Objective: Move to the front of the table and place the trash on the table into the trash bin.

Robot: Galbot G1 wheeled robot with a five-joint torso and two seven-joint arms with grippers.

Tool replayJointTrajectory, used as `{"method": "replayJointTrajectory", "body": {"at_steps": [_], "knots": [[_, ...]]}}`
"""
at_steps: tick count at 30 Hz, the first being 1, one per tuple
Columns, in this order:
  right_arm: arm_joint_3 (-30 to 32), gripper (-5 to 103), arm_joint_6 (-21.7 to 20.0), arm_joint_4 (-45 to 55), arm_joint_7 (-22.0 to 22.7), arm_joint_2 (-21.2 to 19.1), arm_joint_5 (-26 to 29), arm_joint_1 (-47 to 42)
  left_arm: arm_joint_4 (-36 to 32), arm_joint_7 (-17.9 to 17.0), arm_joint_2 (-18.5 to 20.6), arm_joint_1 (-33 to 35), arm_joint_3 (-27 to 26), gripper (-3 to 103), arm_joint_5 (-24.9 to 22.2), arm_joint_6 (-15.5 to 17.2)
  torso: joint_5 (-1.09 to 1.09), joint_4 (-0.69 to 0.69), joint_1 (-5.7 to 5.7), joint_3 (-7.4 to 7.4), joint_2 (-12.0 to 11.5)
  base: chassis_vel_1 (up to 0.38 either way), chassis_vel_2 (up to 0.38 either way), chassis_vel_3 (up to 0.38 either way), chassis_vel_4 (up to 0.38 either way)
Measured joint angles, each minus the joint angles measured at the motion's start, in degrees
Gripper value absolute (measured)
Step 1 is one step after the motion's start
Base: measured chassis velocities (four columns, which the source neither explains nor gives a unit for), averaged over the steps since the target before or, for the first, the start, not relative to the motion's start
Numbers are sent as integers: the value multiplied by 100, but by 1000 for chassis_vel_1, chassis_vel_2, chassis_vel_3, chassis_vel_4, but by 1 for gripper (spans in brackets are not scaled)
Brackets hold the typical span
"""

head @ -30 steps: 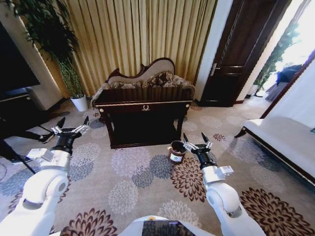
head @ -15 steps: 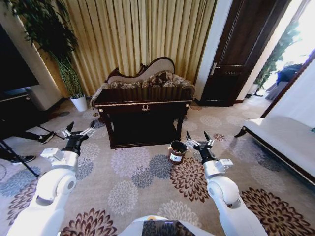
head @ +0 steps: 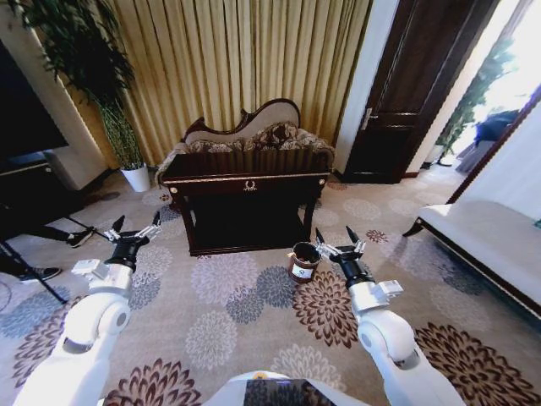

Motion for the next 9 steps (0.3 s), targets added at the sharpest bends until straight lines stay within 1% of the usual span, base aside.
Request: {"method": "replayJointTrajectory", "body": {"at_steps": [5, 7, 8, 9], "knots": [[-78, 100, -176, -121, 0, -54, 114, 116, -18, 50, 81, 32, 99, 100, 54, -38, 0, 0, 0, 0, 0, 0, 0, 0, 0], [-87, 100, -256, -313, -1, -164, 229, 270, 75, 151, 225, -23, 73, 100, -15, -82, 1, 0, 0, 0, 0, 0, 0, 0, 0], [-87, 100, -256, -313, -1, -164, 229, 270, 75, 151, 225, -23, 73, 100, -15, -82, 1, 0, 0, 0, 0, 0, 0, 0, 0], [-71, 100, -267, -401, -1, -247, 280, 340, 131, 181, 304, -47, 31, 100, -43, -105, 0, 0, 0, 0, 0, 0, 0, 0, 0]]}}
